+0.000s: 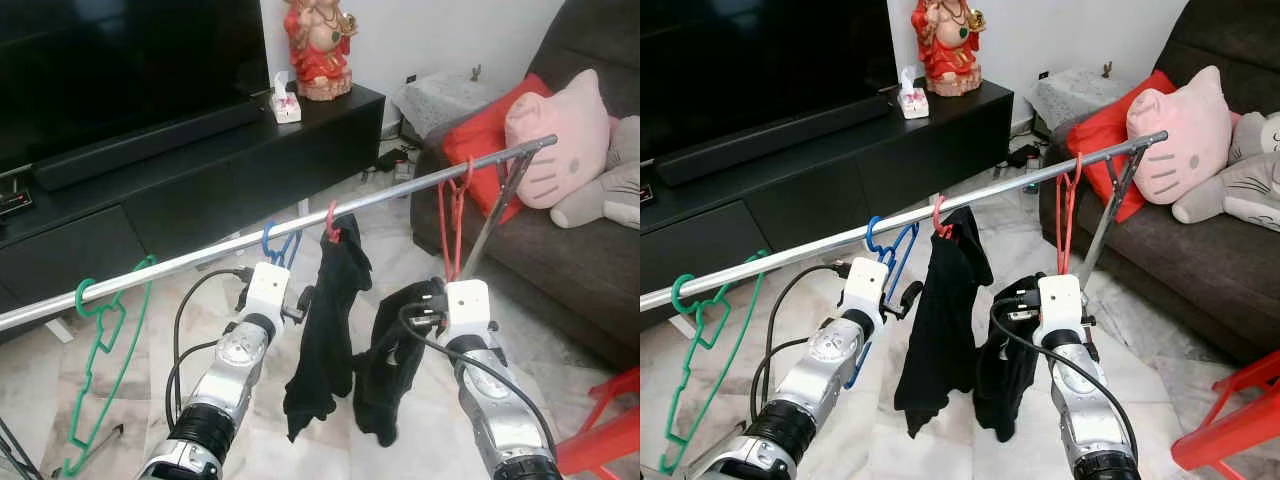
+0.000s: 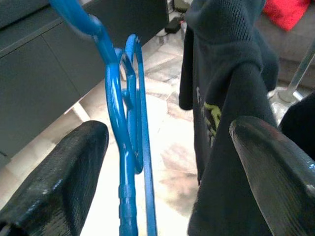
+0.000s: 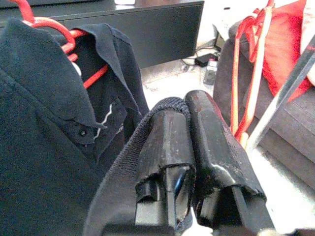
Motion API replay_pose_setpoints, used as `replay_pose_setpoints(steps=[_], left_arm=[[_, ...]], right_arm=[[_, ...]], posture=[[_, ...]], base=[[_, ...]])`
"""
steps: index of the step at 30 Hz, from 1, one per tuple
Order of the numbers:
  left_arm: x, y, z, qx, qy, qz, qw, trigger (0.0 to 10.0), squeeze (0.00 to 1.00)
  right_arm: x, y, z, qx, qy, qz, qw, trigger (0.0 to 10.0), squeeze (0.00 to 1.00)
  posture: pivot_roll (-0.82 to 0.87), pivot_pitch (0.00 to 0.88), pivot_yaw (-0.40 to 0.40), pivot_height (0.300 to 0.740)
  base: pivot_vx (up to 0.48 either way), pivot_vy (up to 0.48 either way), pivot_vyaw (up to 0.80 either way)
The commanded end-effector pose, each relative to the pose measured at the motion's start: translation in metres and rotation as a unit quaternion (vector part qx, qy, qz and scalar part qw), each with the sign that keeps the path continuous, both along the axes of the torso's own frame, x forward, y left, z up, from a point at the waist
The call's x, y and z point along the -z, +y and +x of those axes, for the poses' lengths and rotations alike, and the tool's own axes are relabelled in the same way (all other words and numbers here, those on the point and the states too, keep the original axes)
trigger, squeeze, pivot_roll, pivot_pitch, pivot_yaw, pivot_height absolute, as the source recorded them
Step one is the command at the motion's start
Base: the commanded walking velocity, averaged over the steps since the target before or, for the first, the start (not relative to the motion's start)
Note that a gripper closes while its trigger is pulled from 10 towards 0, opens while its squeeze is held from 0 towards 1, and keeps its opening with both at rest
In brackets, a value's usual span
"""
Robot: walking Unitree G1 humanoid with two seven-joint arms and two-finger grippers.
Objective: Hang hanger
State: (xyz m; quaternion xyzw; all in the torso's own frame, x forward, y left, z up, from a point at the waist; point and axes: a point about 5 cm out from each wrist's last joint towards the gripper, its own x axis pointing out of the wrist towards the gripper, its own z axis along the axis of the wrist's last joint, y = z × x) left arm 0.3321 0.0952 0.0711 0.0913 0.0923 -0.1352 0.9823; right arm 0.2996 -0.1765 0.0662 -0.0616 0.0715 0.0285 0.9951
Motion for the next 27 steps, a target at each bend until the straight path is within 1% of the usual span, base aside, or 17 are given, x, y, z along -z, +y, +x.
replay_pose_setpoints(steps=[1, 2, 3, 4, 6, 27], left_arm=[[-0.0021, -0.0007, 0.0026, 0.002, -0.009, 0.017, 1.0, 10.0, 0.0], [-0.0018, -0.0008, 0.0031, 0.002, -0.009, 0.017, 1.0, 10.0, 0.0], [-0.002, -0.0007, 0.0046, -0.005, -0.009, 0.014, 1.0, 0.0, 0.0], [-0.0025, 0.0003, 0.0076, -0.019, -0.007, 0.01, 1.0, 0.0, 0.0], [-0.0023, 0.001, 0.0079, -0.022, -0.007, 0.011, 1.0, 0.0, 0.0], [-0.0023, 0.001, 0.0079, -0.022, -0.007, 0.011, 1.0, 0.0, 0.0]], right_arm=[[-0.0116, 0.0027, 0.0024, -0.005, -0.03, -0.002, 1.0, 10.0, 0.0], [-0.0116, 0.0027, 0.0024, -0.005, -0.03, -0.002, 1.0, 10.0, 0.0], [-0.0118, 0.0024, 0.0021, -0.004, -0.031, -0.003, 1.0, 10.0, 0.0], [-0.0122, 0.0019, 0.0015, -0.003, -0.032, -0.004, 0.999, 10.0, 0.0], [-0.0122, 0.0019, 0.0015, -0.003, -0.032, -0.004, 0.999, 10.0, 0.0], [-0.0122, 0.0019, 0.0015, -0.003, -0.032, -0.004, 0.999, 10.0, 0.0]], posture=[[-0.14, 0.0, 0.053, 0.732], [-0.14, 0.0, 0.053, 0.732], [-0.16, 0.0, 0.058, 0.732], [-0.16, 0.0, 0.058, 0.732], [-0.16, 0.0, 0.058, 0.732], [-0.16, 0.0, 0.058, 0.732]], base=[[0.0, 0.0, 0.0], [0.0, 0.0, 0.0], [0.0, 0.0, 0.0], [0.0, 0.0, 0.0], [0.0, 0.0, 0.0], [0.0, 0.0, 0.0]])
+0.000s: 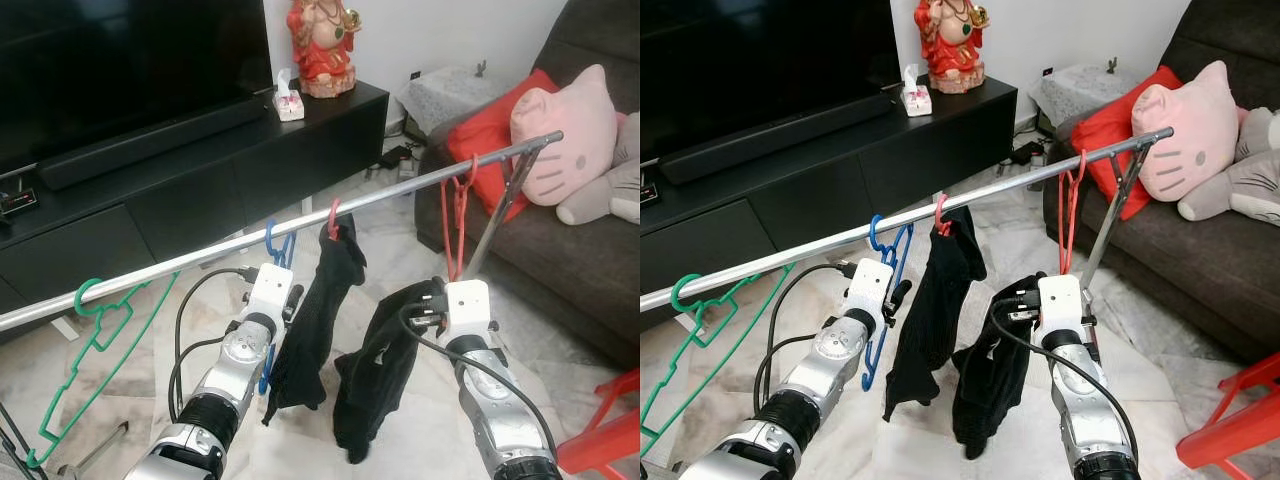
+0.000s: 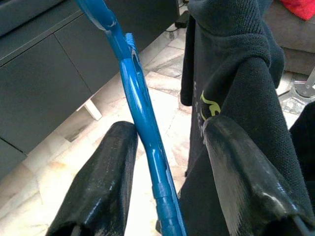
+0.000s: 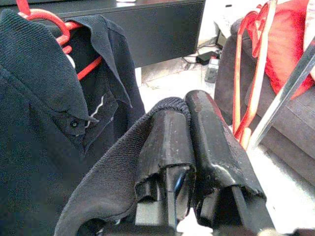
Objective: Hang hanger
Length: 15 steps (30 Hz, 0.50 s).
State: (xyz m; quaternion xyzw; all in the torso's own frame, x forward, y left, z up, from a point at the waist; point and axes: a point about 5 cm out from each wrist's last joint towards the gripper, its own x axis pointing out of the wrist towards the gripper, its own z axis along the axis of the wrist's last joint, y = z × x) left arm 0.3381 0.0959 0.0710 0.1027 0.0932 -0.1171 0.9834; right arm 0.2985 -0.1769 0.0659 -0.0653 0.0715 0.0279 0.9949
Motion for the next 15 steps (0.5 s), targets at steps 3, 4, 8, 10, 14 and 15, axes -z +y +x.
replay_pose_setpoints(steps=[3, 4, 8, 10, 14, 15], left_arm=[[-0.002, 0.0, 0.002, -0.005, -0.005, -0.002, 1.0, 0.0, 0.0], [-0.002, 0.0, 0.002, -0.005, -0.005, -0.002, 1.0, 0.0, 0.0], [-0.002, 0.0, 0.002, -0.005, -0.005, -0.002, 1.0, 0.0, 0.0], [-0.002, 0.0, 0.002, -0.005, -0.005, -0.002, 1.0, 0.0, 0.0], [0.005, 0.001, 0.003, -0.011, 0.011, 0.023, 1.0, 0.0, 0.0], [0.013, 0.002, 0.001, -0.013, 0.033, 0.061, 0.998, 0.0, 0.0]], right_arm=[[-0.013, 0.002, 0.003, -0.004, -0.032, 0.0, 0.999, 10.0, 0.0], [-0.013, 0.002, 0.003, -0.004, -0.032, 0.0, 0.999, 10.0, 0.0], [-0.013, 0.002, 0.003, -0.004, -0.032, 0.0, 0.999, 10.0, 0.0], [-0.013, 0.002, 0.003, -0.004, -0.032, 0.0, 0.999, 10.0, 0.0], [-0.014, 0.005, 0.003, -0.005, -0.034, 0.003, 0.999, 10.0, 0.0], [-0.015, 0.009, 0.003, -0.006, -0.036, 0.006, 0.999, 10.0, 0.0]], posture=[[-0.16, 0.0, 0.058, 0.732], [-0.16, 0.0, 0.058, 0.732], [-0.16, 0.0, 0.058, 0.732], [-0.16, 0.0, 0.058, 0.732], [-0.17, 0.0, 0.067, 0.732], [-0.17, 0.0, 0.067, 0.732]], base=[[0.0, 0.0, 0.0], [0.0, 0.0, 0.0], [0.0, 0.0, 0.0], [0.0, 0.0, 0.0], [0.0, 0.0, 0.0], [0.0, 0.0, 0.0]])
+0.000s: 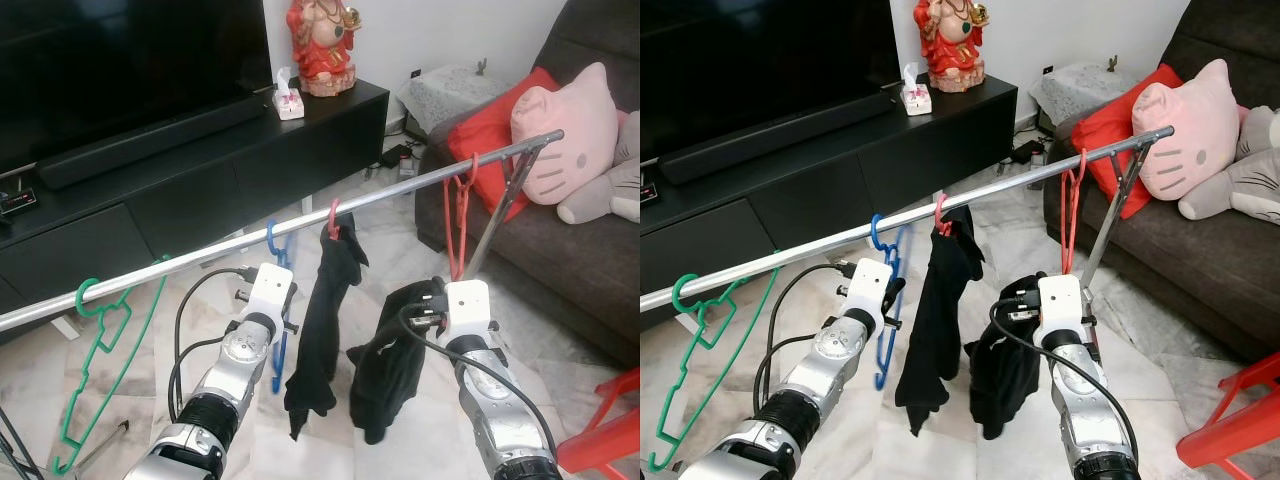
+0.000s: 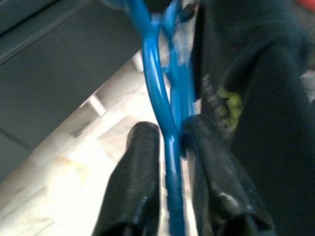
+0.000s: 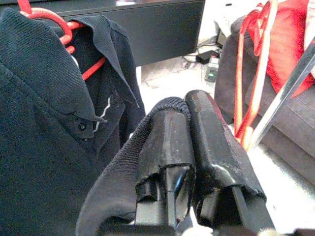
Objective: Hang hanger
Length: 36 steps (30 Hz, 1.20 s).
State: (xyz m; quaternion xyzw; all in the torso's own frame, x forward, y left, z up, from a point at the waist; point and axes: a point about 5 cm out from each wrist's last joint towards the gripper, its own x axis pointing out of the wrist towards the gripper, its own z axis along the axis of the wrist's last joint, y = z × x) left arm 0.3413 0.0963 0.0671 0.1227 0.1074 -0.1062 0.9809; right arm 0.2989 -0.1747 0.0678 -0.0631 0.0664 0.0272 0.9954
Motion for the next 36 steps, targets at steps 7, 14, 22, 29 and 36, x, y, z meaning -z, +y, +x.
replay_pose_setpoints(steps=[7, 14, 22, 29, 36], left_arm=[[0.011, 0.002, -0.003, -0.001, 0.02, 0.058, 0.998, 0.0, 0.0], [0.011, 0.002, -0.003, -0.005, 0.01, 0.049, 0.999, 0.0, 0.0], [-0.001, 0.004, -0.003, -0.018, -0.042, -0.014, 0.999, 0.0, 0.0], [-0.005, 0.011, -0.007, -0.019, -0.073, -0.029, 0.997, 0.0, 0.0], [-0.006, 0.016, -0.012, -0.017, -0.087, -0.036, 0.995, 0.0, 0.0]], right_arm=[[-0.013, 0.009, 0.003, -0.009, -0.032, 0.006, 0.999, 10.0, 0.0], [-0.014, 0.012, 0.003, -0.012, -0.032, 0.008, 0.999, 10.0, 0.0], [-0.014, 0.013, 0.003, -0.011, -0.032, 0.009, 0.999, 10.0, 0.0], [-0.014, 0.014, 0.003, -0.014, -0.031, 0.01, 0.999, 10.0, 0.0], [-0.014, 0.015, 0.003, -0.015, -0.031, 0.011, 0.999, 10.0, 0.0]], posture=[[-0.17, 0.0, 0.066, 0.732], [-0.17, 0.0, 0.065, 0.732], [-0.17, 0.0, 0.065, 0.732], [-0.15, 0.0, 0.059, 0.732], [-0.15, 0.0, 0.059, 0.732]], base=[[0.0, 0.0, 0.0], [0.0, 0.0, 0.0], [0.0, 0.0, 0.0], [0.0, 0.0, 0.0], [0.0, 0.0, 0.0]])
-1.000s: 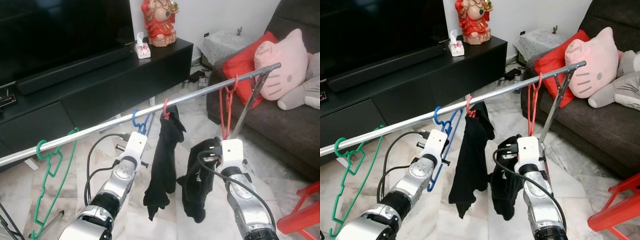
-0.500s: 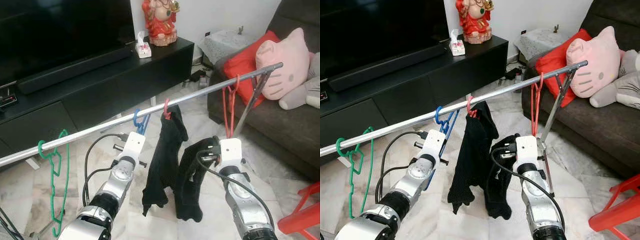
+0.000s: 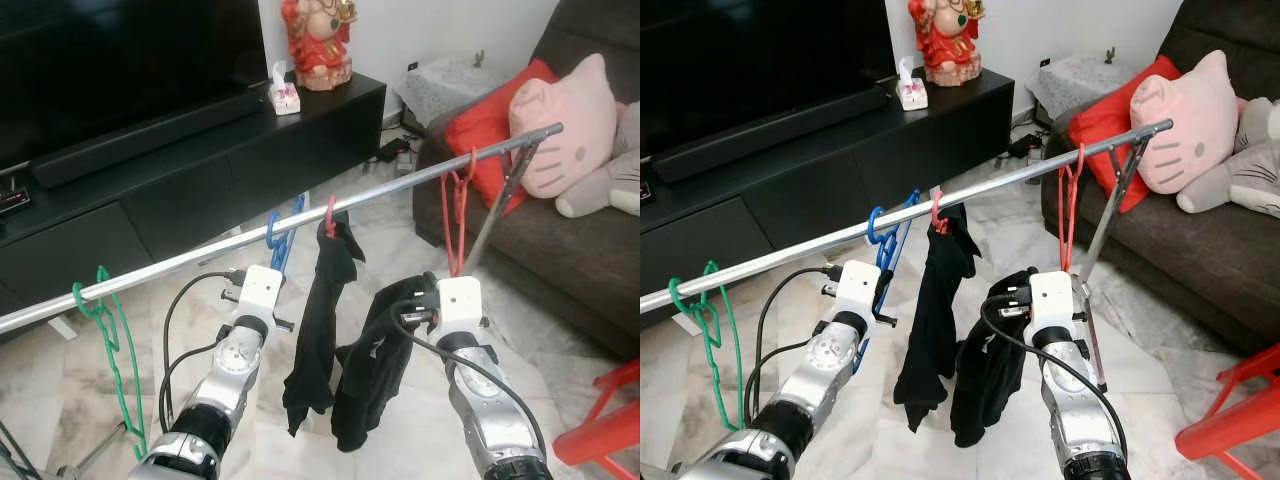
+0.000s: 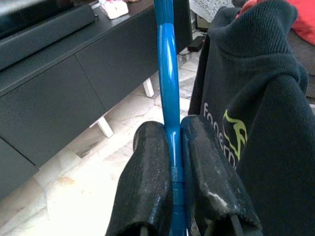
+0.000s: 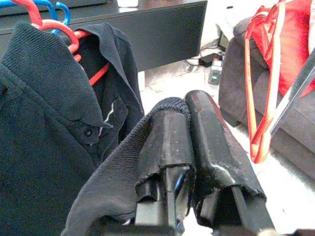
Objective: Hang hanger
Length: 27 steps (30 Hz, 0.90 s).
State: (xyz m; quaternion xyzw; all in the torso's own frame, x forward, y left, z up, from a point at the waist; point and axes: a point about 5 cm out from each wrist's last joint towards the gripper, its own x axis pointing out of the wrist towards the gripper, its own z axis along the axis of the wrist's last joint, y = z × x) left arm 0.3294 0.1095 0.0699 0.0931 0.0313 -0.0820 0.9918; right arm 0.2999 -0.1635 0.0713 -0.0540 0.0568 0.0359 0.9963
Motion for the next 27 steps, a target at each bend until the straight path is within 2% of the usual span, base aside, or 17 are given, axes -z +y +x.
replay_pose_setpoints(steps=[1, 2, 6, 7, 8, 9, 10, 19, 21, 22, 27], left_arm=[[-0.003, 0.002, 0.0, 0.002, -0.012, 0.0, 1.0, 0.0, 0.0], [-0.003, 0.002, 0.0, 0.002, -0.012, 0.0, 1.0, 0.0, 0.0], [-0.006, 0.018, -0.019, 0.001, -0.037, 0.007, 0.999, 0.0, 0.0], [-0.005, 0.022, -0.022, 0.0, -0.035, 0.012, 0.999, 0.4, 0.0], [-0.003, 0.025, -0.026, -0.001, -0.032, 0.021, 0.999, 2.8, 0.0], [-0.002, 0.028, -0.03, -0.002, -0.029, 0.03, 0.999, 5.8, 0.0], [-0.002, 0.03, -0.033, -0.004, -0.029, 0.032, 0.999, 10.0, 0.0], [0.0, 0.043, -0.051, -0.016, -0.013, 0.049, 0.999, 10.0, 0.0], [-0.002, 0.048, -0.061, -0.016, -0.005, 0.057, 0.998, 10.0, 0.0], [-0.001, 0.053, -0.074, -0.009, 0.005, 0.065, 0.998, 10.0, 0.0], [-0.001, 0.065, -0.094, -0.018, 0.016, 0.063, 0.998, 10.0, 0.0]], right_arm=[[-0.01, 0.004, 0.002, -0.006, -0.022, 0.001, 1.0, 10.0, 0.0], [-0.01, 0.004, 0.002, -0.006, -0.022, 0.001, 1.0, 10.0, 0.0], [-0.01, 0.003, 0.002, -0.008, -0.021, -0.001, 1.0, 10.0, 0.0], [-0.01, 0.003, 0.002, -0.009, -0.021, -0.001, 1.0, 10.0, 0.0], [-0.01, 0.004, 0.002, -0.009, -0.02, -0.001, 1.0, 10.0, 0.0], [-0.01, 0.004, 0.002, -0.01, -0.02, 0.0, 1.0, 10.0, 0.0], [-0.01, 0.004, 0.003, -0.01, -0.02, 0.0, 1.0, 10.0, 0.0], [-0.01, 0.006, 0.004, -0.016, -0.018, -0.002, 1.0, 10.0, 0.0], [-0.01, 0.005, 0.004, -0.016, -0.018, -0.003, 1.0, 10.0, 0.0], [-0.01, 0.005, 0.004, -0.016, -0.017, -0.004, 1.0, 10.0, 0.0], [-0.014, 0.005, 0.007, -0.02, -0.02, -0.004, 1.0, 10.0, 0.0]], posture=[[-0.15, 0.0, 0.059, 0.732], [-0.15, 0.0, 0.059, 0.732], [-0.14, 0.0, 0.058, 0.732], [-0.14, 0.0, 0.057, 0.732], [-0.14, 0.0, 0.056, 0.732], [-0.13, 0.0, 0.054, 0.732], [-0.13, 0.0, 0.054, 0.732], [-0.12, 0.0, 0.051, 0.732], [-0.12, 0.0, 0.05, 0.732], [-0.12, 0.0, 0.051, 0.732], [-0.1, 0.0, 0.043, 0.732]], base=[[0.0, 0.0, 0.0], [0.0, 0.0, 0.0], [0.0, 0.0, 0.0], [0.0, 0.0, 0.0], [0.0, 0.0, 0.0], [0.0, 0.0, 0.0], [0.0, 0.0, 0.0], [0.0, 0.0, 0.0], [0.0, 0.0, 0.0], [0.0, 0.0, 0.0], [0.0, 0.0, 0.0]])
